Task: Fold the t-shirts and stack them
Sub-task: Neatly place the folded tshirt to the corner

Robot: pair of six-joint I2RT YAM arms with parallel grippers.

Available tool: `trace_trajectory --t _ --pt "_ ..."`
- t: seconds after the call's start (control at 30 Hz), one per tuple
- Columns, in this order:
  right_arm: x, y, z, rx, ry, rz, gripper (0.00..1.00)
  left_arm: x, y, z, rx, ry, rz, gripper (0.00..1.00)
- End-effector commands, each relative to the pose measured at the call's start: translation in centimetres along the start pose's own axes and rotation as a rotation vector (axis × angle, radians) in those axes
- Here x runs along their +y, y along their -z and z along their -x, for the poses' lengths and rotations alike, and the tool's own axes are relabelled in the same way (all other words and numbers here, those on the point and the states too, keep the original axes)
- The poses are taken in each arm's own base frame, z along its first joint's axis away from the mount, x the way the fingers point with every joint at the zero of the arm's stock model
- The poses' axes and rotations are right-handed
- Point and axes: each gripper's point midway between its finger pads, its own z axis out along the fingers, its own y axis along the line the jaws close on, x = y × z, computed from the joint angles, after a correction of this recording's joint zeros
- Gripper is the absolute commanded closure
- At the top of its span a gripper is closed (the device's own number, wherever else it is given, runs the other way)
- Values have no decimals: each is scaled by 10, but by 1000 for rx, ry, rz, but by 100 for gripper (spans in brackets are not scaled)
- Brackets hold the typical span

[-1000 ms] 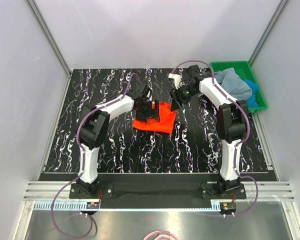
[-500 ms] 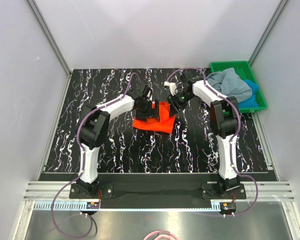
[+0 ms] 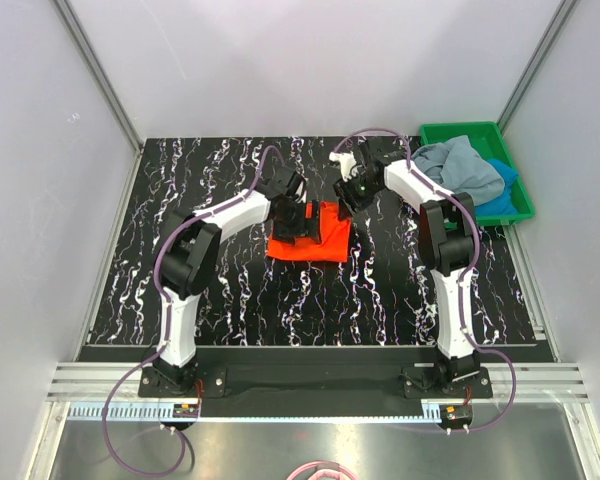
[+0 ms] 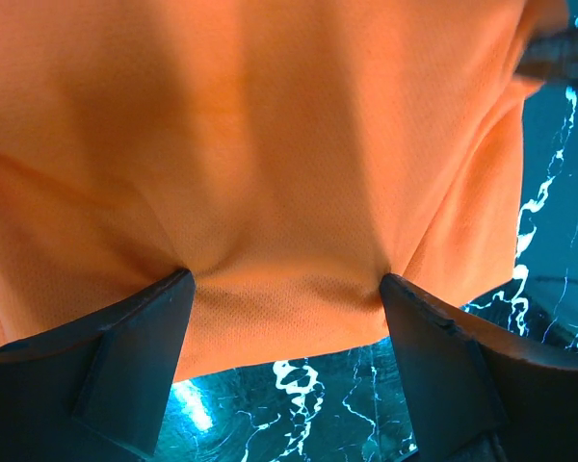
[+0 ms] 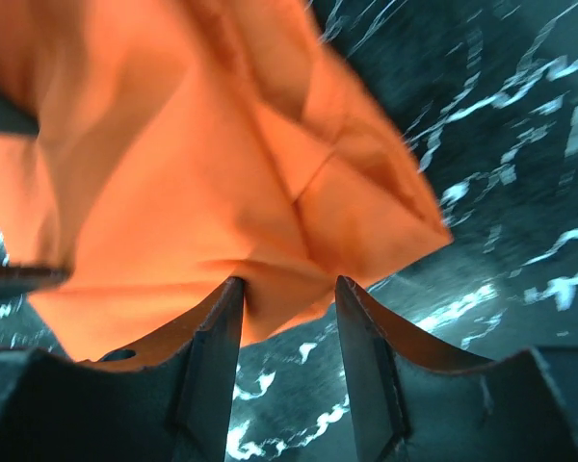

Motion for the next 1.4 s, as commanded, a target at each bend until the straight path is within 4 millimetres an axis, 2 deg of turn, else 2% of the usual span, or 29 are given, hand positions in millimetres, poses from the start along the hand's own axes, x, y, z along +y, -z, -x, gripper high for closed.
trace_trajectory --t 0.0,0.17,0.27,0.37,0.43,0.5,0.57,0.6,0.63,0.67,0.7,0.77,0.8,0.93,1.03,1.07,1.2,1.37 --pt "-18 0 39 -101 9 -87 50 -4 -6 2 -5 -36 6 14" --pt "-26 -5 46 -114 8 -113 51 -10 -3 4 -17 -87 -1 14" --pt "-29 -8 48 -110 -6 -122 51 -18 10 20 -70 -125 -6 10" --pt "-30 -4 49 -111 -11 -135 50 -25 33 50 -171 -170 28 3" --pt "-30 5 55 -128 2 -152 50 -30 59 78 -266 -206 52 1" --pt "-26 25 69 -172 26 -180 48 -28 82 101 -337 -208 60 1" --pt "-23 41 79 -203 42 -198 47 -27 103 115 -385 -202 50 1" --pt "-17 56 88 -231 53 -205 47 -15 111 122 -401 -176 58 1" --pt "-14 64 93 -248 55 -208 47 -13 115 122 -392 -168 27 1" --pt "-4 79 101 -280 64 -196 47 -6 116 122 -384 -147 18 1" --pt "2 85 104 -293 54 -182 46 15 112 118 -358 -107 24 1" --pt "19 95 110 -323 44 -121 46 36 104 111 -319 -47 25 1" --pt "27 96 112 -329 23 -90 46 52 98 103 -283 -8 14 1" --pt "49 88 111 -322 -72 55 46 78 77 89 -218 73 -3 1" --pt "62 69 104 -280 -143 177 47 87 59 81 -172 116 -42 1" --pt "60 60 99 -263 -163 193 47 87 55 80 -164 124 -58 1" --pt "69 40 85 -215 -250 301 47 82 43 84 -137 154 -142 1" --pt "75 16 64 -149 -360 398 47 87 25 86 -119 181 -143 1"
